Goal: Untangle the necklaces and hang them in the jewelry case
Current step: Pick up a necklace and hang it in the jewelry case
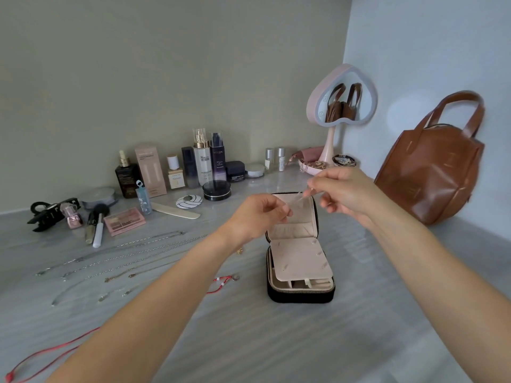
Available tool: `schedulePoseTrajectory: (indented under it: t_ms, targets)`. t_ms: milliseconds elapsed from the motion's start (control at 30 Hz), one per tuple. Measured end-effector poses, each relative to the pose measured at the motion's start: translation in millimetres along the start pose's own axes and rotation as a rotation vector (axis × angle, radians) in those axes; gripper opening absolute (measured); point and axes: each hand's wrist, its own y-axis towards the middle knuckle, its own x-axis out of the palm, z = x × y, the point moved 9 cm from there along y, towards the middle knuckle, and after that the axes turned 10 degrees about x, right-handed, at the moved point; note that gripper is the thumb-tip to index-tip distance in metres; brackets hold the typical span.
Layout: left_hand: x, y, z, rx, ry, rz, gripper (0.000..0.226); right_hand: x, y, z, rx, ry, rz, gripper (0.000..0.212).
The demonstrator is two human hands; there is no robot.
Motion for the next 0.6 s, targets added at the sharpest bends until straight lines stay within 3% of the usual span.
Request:
schedulePoseTrajectory:
  t_ms: [133,233,333,500,600]
  targets:
    - [-3,4,-1,-0.022,0.077,-0.018,0.012,-2,1,23,0.072,-0.124,0.037,0.012]
    - [-1,7,-1,-0.037,0.088,-0.036,0.014,9,-1,23,0.018,-0.214,0.026,0.009]
    - [1,9,2,-0.041,0.132,-0.046,0.017,29,-2,22,-0.003,-0.133,-0.07,0.018]
    - [-5,10,-4,-0.053,0.186,-0.016,0.017,48,5,40,0.127,0.063,-0.191,0.027]
    - [-6,8,-10,-0.058,0.177,0.009,0.019,59,8,43,0.088,-0.015,-0.285,0.026]
